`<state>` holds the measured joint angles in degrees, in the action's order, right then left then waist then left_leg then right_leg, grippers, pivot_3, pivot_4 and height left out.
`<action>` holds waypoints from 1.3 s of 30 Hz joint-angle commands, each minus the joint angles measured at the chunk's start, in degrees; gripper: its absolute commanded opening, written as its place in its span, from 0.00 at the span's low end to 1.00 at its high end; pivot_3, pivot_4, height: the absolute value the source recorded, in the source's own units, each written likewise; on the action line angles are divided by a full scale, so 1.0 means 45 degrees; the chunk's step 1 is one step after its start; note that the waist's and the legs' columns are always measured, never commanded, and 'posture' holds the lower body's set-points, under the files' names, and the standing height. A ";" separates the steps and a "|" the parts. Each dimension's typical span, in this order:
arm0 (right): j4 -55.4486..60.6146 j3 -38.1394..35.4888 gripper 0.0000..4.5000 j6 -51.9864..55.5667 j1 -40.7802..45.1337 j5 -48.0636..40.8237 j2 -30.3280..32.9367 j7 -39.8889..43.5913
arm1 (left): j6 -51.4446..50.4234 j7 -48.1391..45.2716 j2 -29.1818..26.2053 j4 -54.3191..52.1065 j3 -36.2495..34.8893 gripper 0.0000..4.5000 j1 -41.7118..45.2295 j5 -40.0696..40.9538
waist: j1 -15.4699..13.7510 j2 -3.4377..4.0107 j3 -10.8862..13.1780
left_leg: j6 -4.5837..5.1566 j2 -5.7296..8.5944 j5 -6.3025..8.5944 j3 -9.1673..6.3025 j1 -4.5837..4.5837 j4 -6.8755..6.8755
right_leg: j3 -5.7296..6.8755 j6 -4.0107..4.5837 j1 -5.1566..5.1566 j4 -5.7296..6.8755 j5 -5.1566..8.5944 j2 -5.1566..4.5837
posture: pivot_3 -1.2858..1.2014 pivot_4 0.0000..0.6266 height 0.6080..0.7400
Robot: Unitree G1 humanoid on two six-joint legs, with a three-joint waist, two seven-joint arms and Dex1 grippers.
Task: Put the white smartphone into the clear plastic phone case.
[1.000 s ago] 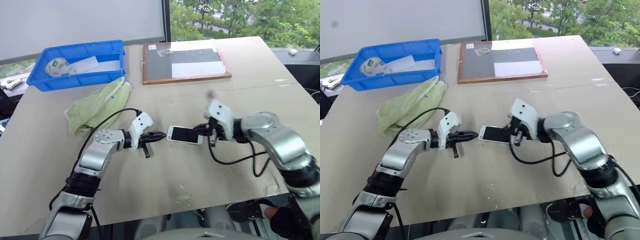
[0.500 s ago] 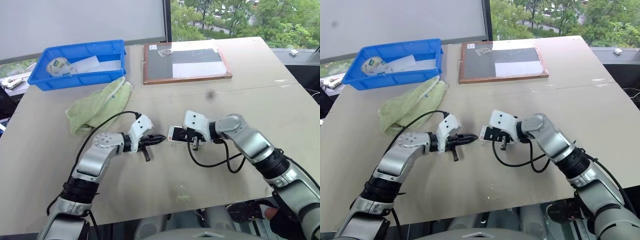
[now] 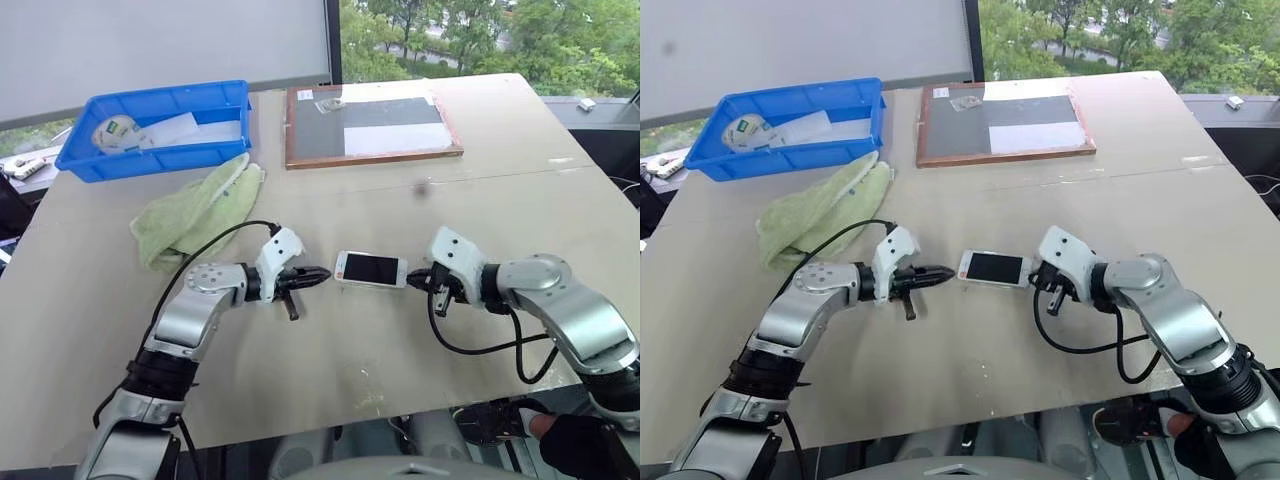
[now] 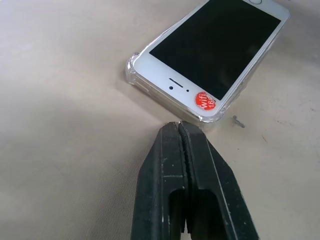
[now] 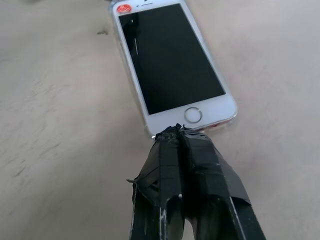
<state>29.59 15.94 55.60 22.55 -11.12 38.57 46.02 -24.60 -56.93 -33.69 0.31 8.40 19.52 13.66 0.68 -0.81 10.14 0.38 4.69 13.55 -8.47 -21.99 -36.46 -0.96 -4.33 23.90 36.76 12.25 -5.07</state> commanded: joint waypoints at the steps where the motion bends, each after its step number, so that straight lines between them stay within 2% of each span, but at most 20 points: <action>1: 0.0119 0.0565 0.00 -0.0147 0.0300 0.0339 0.0132 -0.0320 | 0.0222 -0.0075 0.0074 0.0198 0.0150 0.01 0.0158 -0.0105 | -0.0009 -0.0001 0.0000 | 0.0000 0.0000 0.0000 -0.0001 0.0004 -0.0002 | 0.0003 -0.0002 -0.0010 -0.0001 0.0001 0.0000 | 0.52 0.24 1.00; 13: -0.1575 0.2122 0.00 -0.1346 0.1632 0.0750 -0.0799 0.0075 | 0.0363 -0.0307 0.0218 -0.0091 0.0299 0.01 -0.0005 0.0002 | -0.0041 -0.0002 -0.0001 | -0.0001 0.0004 0.0000 -0.0010 0.0006 -0.0007 | 0.0008 0.0004 -0.0019 -0.0003 -0.0002 -0.0002 | 0.52 0.24 1.00; 17: -0.1120 0.0817 0.00 -0.1194 0.1286 0.0100 -0.0854 -0.0055 | 0.0466 -0.0062 0.0067 0.0129 -0.0610 0.01 -0.0050 0.0391 | -0.0028 -0.0003 -0.0001 | -0.0001 0.0011 0.0000 -0.0010 -0.0003 -0.0008 | 0.0003 0.0046 -0.0017 -0.0014 -0.0027 -0.0008 | 0.52 0.24 1.00; 21: -0.0385 -0.0760 0.00 -0.0869 0.0638 -0.0824 -0.0833 -0.0190 | -0.0047 -0.0512 0.0200 -0.0047 -0.1408 0.01 0.0350 0.1661 | -0.0019 -0.0005 0.0002 | -0.0002 0.0007 0.0000 -0.0022 -0.0037 -0.0007 | 0.0011 0.0048 0.0021 -0.0013 -0.0028 -0.0005 | 0.52 0.24 1.00; 25: -0.0429 -0.1109 0.00 -0.1022 0.0103 -0.0819 -0.0673 -0.0523 | -0.0255 -0.0921 0.0682 -0.0068 -0.0578 0.01 0.0741 0.1729 | -0.0022 -0.0006 0.0002 | -0.0002 0.0009 0.0000 -0.0012 -0.0040 -0.0008 | 0.0011 0.0047 0.0023 -0.0013 -0.0028 -0.0005 | 0.52 0.24 1.00; 31: -0.1021 -0.0865 0.00 -0.1082 0.0319 -0.0777 -0.1197 -0.1020 | 0.0408 -0.0440 0.1584 0.1218 0.0843 0.01 0.1361 0.0352 | 0.0059 -0.0007 0.0003 | -0.0003 0.0007 -0.0001 0.0008 -0.0036 -0.0008 | -0.0004 0.0049 0.0026 -0.0011 -0.0029 0.0002 | 0.52 0.24 1.00; 39: -0.2362 0.0163 0.00 -0.0867 0.0597 -0.0705 -0.1546 -0.0834 | 0.0585 -0.0273 0.1550 0.1518 0.1278 0.01 0.1415 -0.0371 | 0.0026 -0.0007 0.0002 | -0.0002 0.0004 -0.0001 0.0008 -0.0007 -0.0009 | -0.0006 0.0049 0.0000 -0.0003 -0.0029 0.0008 | 0.52 0.24 1.00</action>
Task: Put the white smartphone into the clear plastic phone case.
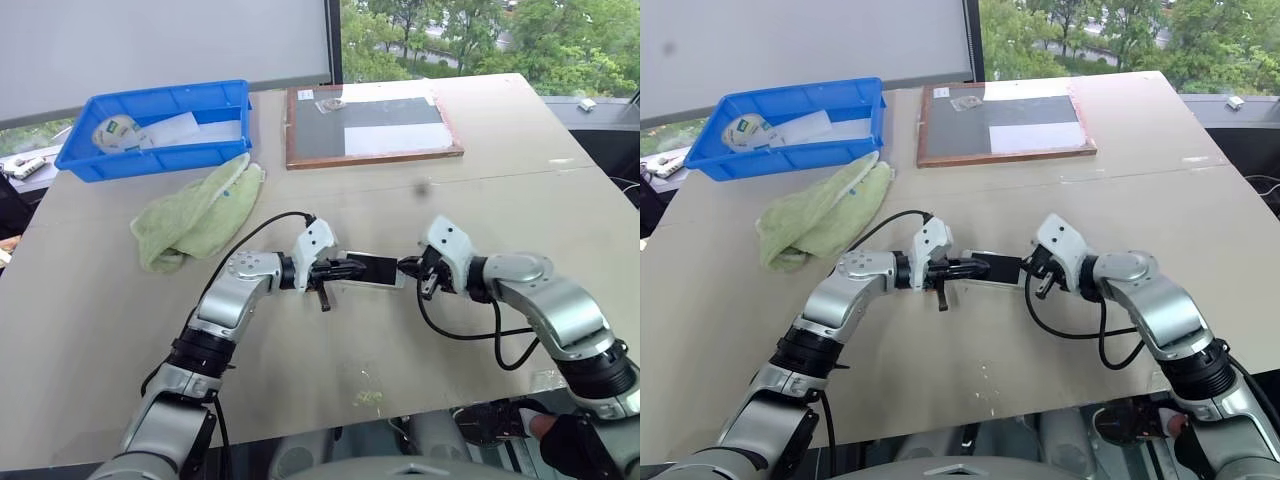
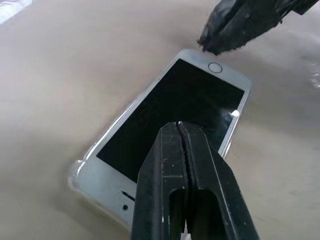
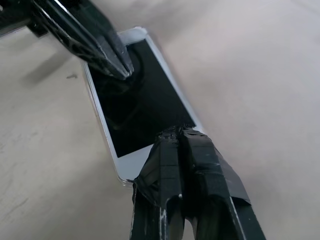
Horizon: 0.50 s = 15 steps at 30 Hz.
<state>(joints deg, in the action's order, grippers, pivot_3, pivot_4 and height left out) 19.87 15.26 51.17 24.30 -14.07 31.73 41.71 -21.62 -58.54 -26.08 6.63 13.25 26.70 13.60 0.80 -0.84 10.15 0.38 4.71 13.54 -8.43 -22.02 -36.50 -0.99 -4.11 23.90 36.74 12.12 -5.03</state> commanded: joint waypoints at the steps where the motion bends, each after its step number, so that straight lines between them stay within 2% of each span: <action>1: -0.0613 0.0762 0.00 0.0300 0.0155 0.0079 0.0070 0.0279 | -0.0113 0.0125 -0.0139 0.0032 0.0199 0.01 -0.0206 -0.0362 | 0.0010 -0.0003 -0.0003 | 0.0000 0.0000 0.0000 -0.0001 0.0000 0.0000 | 0.0000 0.0000 0.0000 0.0000 0.0000 0.0000 | 0.52 0.24 1.00; 6: -0.2217 0.2104 0.00 0.0926 0.0043 0.0568 0.0447 0.0562 | -0.0329 0.0426 -0.0127 -0.0275 0.0134 0.01 -0.0282 -0.0378 | 0.0016 -0.0057 -0.0110 | 0.0002 -0.0001 0.0002 -0.0002 0.0058 0.0002 | 0.0001 -0.0030 -0.0055 0.0000 0.0018 0.0001 | 0.52 0.24 1.00; 11: -0.3497 0.2198 0.00 0.1335 0.0060 0.0554 -0.0155 0.0263 | -0.0501 0.0726 -0.0125 -0.0616 0.0161 0.01 -0.0521 -0.0456 | 0.0020 -0.0131 -0.0353 | 0.0003 -0.0008 0.0003 -0.0007 0.0101 0.0003 | 0.0005 -0.0054 -0.0101 -0.0001 0.0034 0.0004 | 0.52 0.24 1.00; 15: -0.4205 0.2845 0.00 0.1643 -0.0082 0.0792 -0.0426 0.0187 | -0.0714 0.1038 -0.0074 -0.0897 0.0074 0.01 -0.0676 -0.0469 | -0.0002 -0.0124 -0.0397 | 0.0013 -0.0017 0.0018 -0.0014 0.0291 0.0025 | 0.0005 -0.0013 -0.0288 -0.0017 0.0075 0.0000 | 0.52 0.24 1.00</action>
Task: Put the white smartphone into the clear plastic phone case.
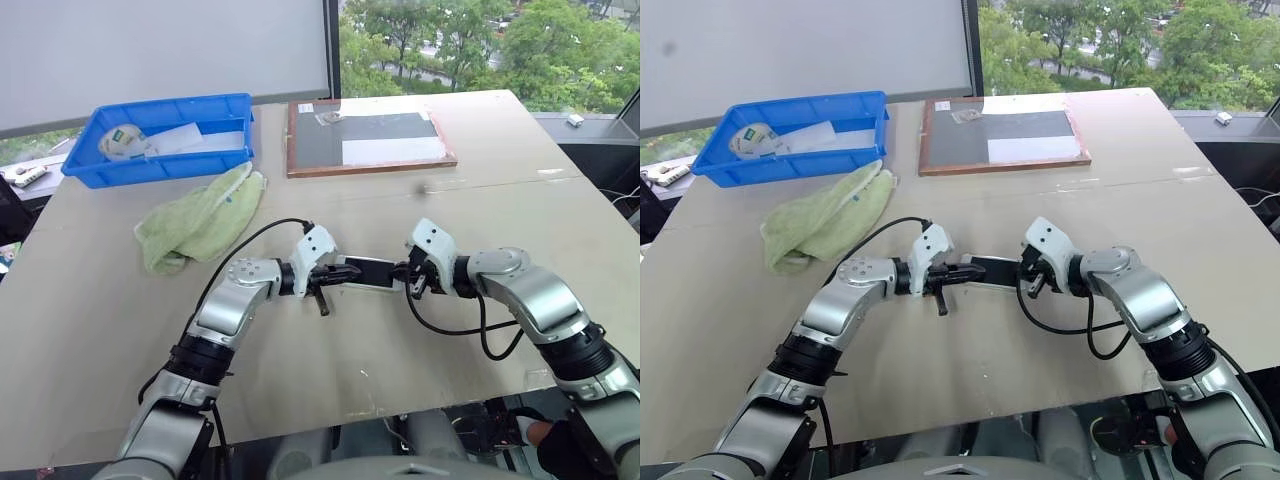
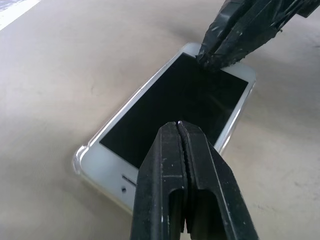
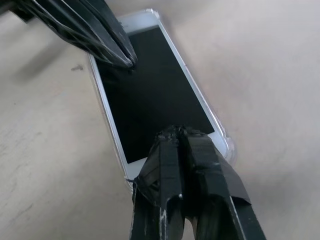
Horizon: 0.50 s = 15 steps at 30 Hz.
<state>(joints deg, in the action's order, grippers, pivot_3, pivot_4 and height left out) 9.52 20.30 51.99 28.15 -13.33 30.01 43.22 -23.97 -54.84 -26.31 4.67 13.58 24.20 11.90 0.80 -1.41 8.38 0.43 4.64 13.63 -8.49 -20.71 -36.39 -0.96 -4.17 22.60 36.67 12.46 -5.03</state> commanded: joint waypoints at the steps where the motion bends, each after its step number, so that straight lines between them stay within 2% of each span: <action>1: -0.2195 0.1839 0.00 0.1472 -0.0935 0.0677 -0.0193 -0.0188 | -0.0231 0.0259 -0.0022 -0.0493 -0.0003 0.01 -0.0130 -0.0107 | 0.0007 0.0013 -0.0071 | 0.0000 -0.0001 0.0001 0.0000 0.0001 0.0001 | 0.0000 0.0000 -0.0003 -0.0001 0.0000 0.0000 | 0.52 0.24 1.00; 4: -0.3067 0.2215 0.00 0.1158 -0.1028 0.1007 -0.0382 -0.0139 | -0.0364 0.0380 0.0014 -0.0620 -0.0004 0.01 -0.0165 -0.0115 | 0.0031 0.0004 -0.0203 | -0.0040 -0.0007 0.0032 0.0000 0.0027 0.0004 | -0.0002 -0.0006 -0.0014 -0.0002 0.0007 0.0004 | 0.52 0.24 1.00; 9: -0.3146 0.2947 0.00 -0.0249 -0.1125 0.2246 0.0239 0.0031 | -0.0450 0.0509 0.0082 -0.0739 -0.0006 0.01 -0.0271 -0.0139 | 0.0004 0.0034 -0.0379 | -0.0040 -0.0008 0.0032 0.0002 0.0051 0.0009 | -0.0002 -0.0009 -0.0032 -0.0002 0.0009 0.0004 | 0.52 0.24 1.00; 14: -0.1847 0.1498 0.00 -0.2495 -0.1673 0.2119 0.0114 -0.0088 | -0.0384 0.0557 0.0173 -0.0648 0.0070 0.01 -0.0272 -0.0186 | -0.0031 0.0045 -0.0338 | -0.0041 -0.0008 0.0061 -0.0030 0.0147 0.0011 | 0.0005 -0.0052 -0.0194 -0.0071 0.0044 -0.0021 | 0.52 0.24 1.00; 15: -0.1223 0.1139 0.00 -0.2217 -0.1941 0.1689 0.0205 0.0155 | -0.0374 0.0569 0.0203 -0.0613 0.0073 0.01 -0.0248 -0.0186 | -0.0031 0.0055 -0.0318 | -0.0040 -0.0009 0.0062 -0.0043 0.0132 0.0011 | 0.0004 -0.0053 -0.0192 -0.0093 0.0044 -0.0027 | 0.52 0.24 1.00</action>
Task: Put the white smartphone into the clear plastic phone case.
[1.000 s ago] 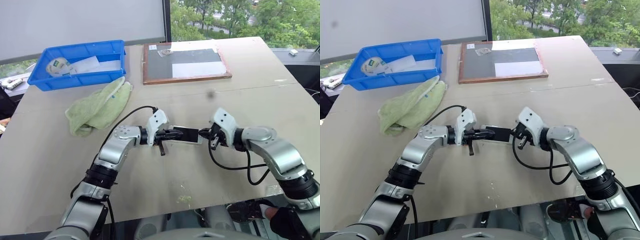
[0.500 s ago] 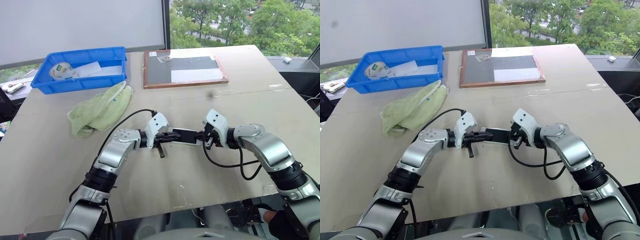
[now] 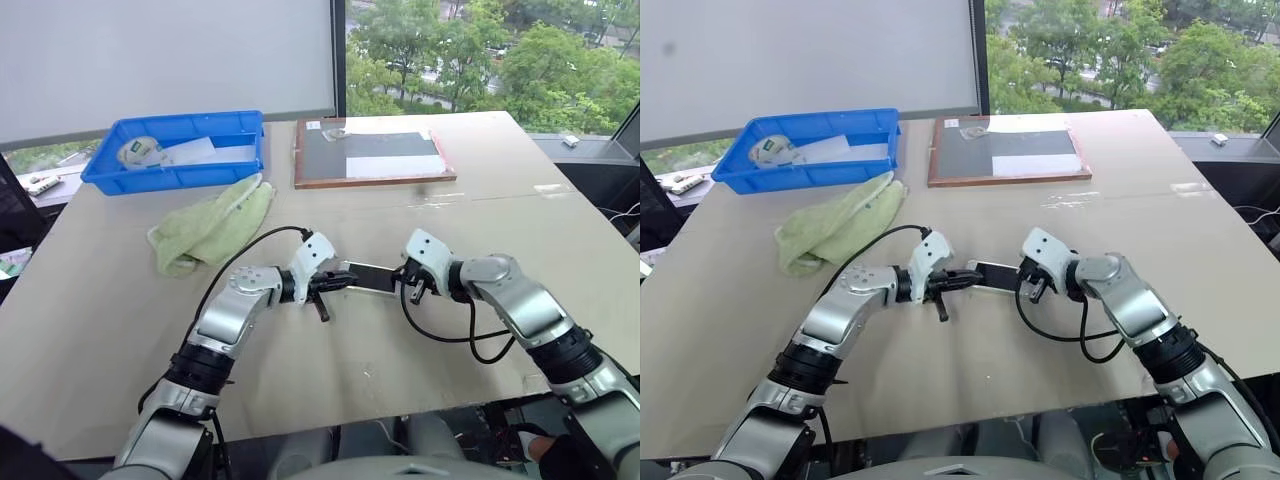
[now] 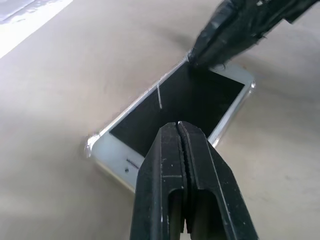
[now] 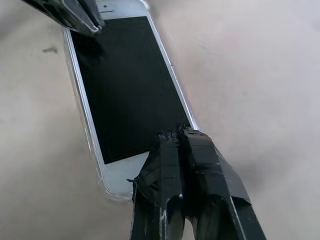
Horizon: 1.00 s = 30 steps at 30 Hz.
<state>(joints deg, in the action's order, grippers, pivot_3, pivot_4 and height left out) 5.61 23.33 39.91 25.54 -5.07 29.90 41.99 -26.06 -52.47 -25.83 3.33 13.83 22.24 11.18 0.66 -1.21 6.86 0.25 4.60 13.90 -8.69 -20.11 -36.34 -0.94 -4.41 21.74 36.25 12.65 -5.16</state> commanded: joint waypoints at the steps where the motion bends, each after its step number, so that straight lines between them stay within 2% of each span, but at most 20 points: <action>1: 0.0067 0.0304 0.00 0.0604 -0.1583 -0.0374 0.0364 0.0656 | 0.0098 0.0053 0.0128 -0.0280 0.0026 0.01 0.0210 -0.0027 | -0.0002 0.0025 0.0032 | 0.0001 0.0000 0.0000 -0.0025 -0.0024 0.0000 | 0.0002 -0.0001 0.0002 -0.0032 -0.0001 0.0004 | 0.52 0.24 1.00; 3: 0.0461 0.0556 0.00 0.0602 -0.1947 -0.0284 0.0792 0.1071 | 0.0158 0.0051 0.0192 -0.0162 0.0067 0.01 0.0259 -0.0060 | -0.0003 0.0093 0.0073 | 0.0004 0.0007 0.0000 -0.0054 -0.0064 0.0004 | 0.0011 -0.0003 0.0023 -0.0068 -0.0003 0.0013 | 0.52 0.24 1.00; 5: 0.0266 0.1198 0.00 0.0141 -0.2140 0.0365 0.1175 0.1211 | 0.0218 0.0039 0.0231 -0.0080 0.0105 0.01 0.0281 -0.0088 | -0.0003 0.0096 0.0071 | 0.0015 0.0024 0.0000 -0.0060 -0.0138 0.0028 | 0.0042 -0.0006 0.0112 -0.0065 -0.0009 0.0022 | 0.52 0.24 1.00; 8: -0.0215 0.2069 0.00 -0.0787 -0.2119 0.1414 0.1579 0.1306 | 0.0273 0.0018 0.0285 0.0040 0.0105 0.01 0.0349 -0.0150 | 0.0009 0.0087 0.0059 | 0.0054 0.0023 -0.0020 -0.0067 -0.0133 0.0079 | 0.0052 -0.0044 0.0118 -0.0085 -0.0030 0.0033 | 0.52 0.24 1.00; 13: -0.0586 0.1939 0.00 -0.0308 -0.1784 0.1508 0.1234 0.1281 | 0.0404 -0.0006 0.0335 0.0109 -0.0001 0.01 0.0366 -0.0157 | -0.0007 0.0061 0.0053 | 0.0017 0.0020 0.0018 -0.0063 -0.0124 0.0083 | 0.0051 0.0000 0.0109 -0.0094 0.0003 0.0026 | 0.52 0.24 1.00; 17: 0.0601 -0.0498 0.00 -0.1033 -0.2375 0.0303 -0.0093 -0.0048 | 0.0477 0.0039 0.0499 -0.0395 -0.0551 0.01 0.0123 0.0422 | -0.0008 0.0049 0.0106 | 0.0004 0.0004 0.0026 -0.0086 -0.0121 0.0076 | 0.0053 0.0004 0.0094 -0.0091 0.0006 0.0021 | 0.52 0.24 1.00; 21: 0.2142 -0.2872 0.00 -0.1825 -0.3373 -0.0914 -0.1003 -0.0800 | 0.0556 0.0208 0.0496 -0.0986 -0.1225 0.01 -0.0247 0.0922 | -0.0006 0.0148 0.0235 | 0.0007 0.0006 0.0020 -0.0089 -0.0204 0.0076 | 0.0055 -0.0009 0.0195 -0.0073 -0.0007 0.0036 | 0.52 0.24 1.00; 23: 0.2953 -0.3599 0.14 -0.2055 -0.3908 -0.1298 -0.0803 -0.0723 | 0.0629 0.0412 0.0493 -0.1317 -0.1607 0.00 -0.0443 0.1108 | -0.0005 0.0180 0.0259 | 0.0061 0.0017 -0.0016 -0.0081 -0.0323 0.0074 | 0.0049 -0.0043 0.0318 -0.0071 -0.0032 0.0040 | 0.52 0.24 1.00; 25: 0.3731 -0.4129 0.31 -0.2058 -0.4372 -0.1539 -0.0613 -0.0789 | 0.0313 0.0802 0.0670 -0.1690 -0.2246 0.00 -0.0528 0.1625 | -0.0048 0.0192 0.0293 | 0.0007 0.0033 -0.0050 -0.0070 -0.0449 0.0045 | 0.0035 0.0013 0.0436 -0.0056 -0.0070 0.0035 | 0.52 0.24 1.00; 26: 0.4166 -0.4437 0.43 -0.2032 -0.4590 -0.1707 -0.0476 -0.0784 | 0.0192 0.0993 0.0714 -0.1878 -0.2600 0.06 -0.0543 0.1889 | -0.0060 0.0187 0.0305 | 0.0003 0.0044 -0.0051 -0.0071 -0.0465 0.0023 | 0.0033 0.0021 0.0438 -0.0058 -0.0074 0.0026 | 0.52 0.24 1.00; 28: 0.4917 -0.5047 0.63 -0.1936 -0.4869 -0.2015 -0.0274 -0.0862 | 0.0022 0.1164 0.0750 -0.2251 -0.3256 0.18 -0.0519 0.2553 | -0.0101 0.0191 0.0355 | 0.0002 0.0055 -0.0050 -0.0064 -0.0487 0.0017 | 0.0027 0.0021 0.0444 -0.0075 -0.0074 0.0017 | 0.52 0.24 1.00; 29: 0.5262 -0.5369 0.74 -0.1820 -0.4981 -0.2285 -0.0198 -0.0862 | -0.0250 0.1283 0.0728 -0.2403 -0.3533 0.29 -0.0481 0.2845 | -0.0088 0.0190 0.0370 | 0.0002 0.0060 -0.0049 -0.0058 -0.0515 0.0012 | 0.0023 0.0019 0.0467 -0.0080 -0.0073 0.0011 | 0.52 0.24 1.00; 30: 0.5669 -0.5691 0.81 -0.1761 -0.5143 -0.2532 0.0001 -0.0743 | -0.0518 0.1267 0.0584 -0.2585 -0.3729 0.35 -0.0492 0.3089 | -0.0084 0.0191 0.0381 | 0.0004 0.0061 -0.0048 -0.0049 -0.0534 0.0010 | 0.0017 0.0018 0.0489 -0.0081 -0.0072 0.0011 | 0.52 0.24 1.00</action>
<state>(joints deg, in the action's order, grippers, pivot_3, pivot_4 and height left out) 25.94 0.88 31.82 2.67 -13.84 28.92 38.35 -26.99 -47.13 -22.76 -4.82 -0.72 19.61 22.12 0.28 -0.35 8.58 0.28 4.87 13.69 -8.89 -22.53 -36.30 -0.87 -4.33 23.96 35.88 12.33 -5.11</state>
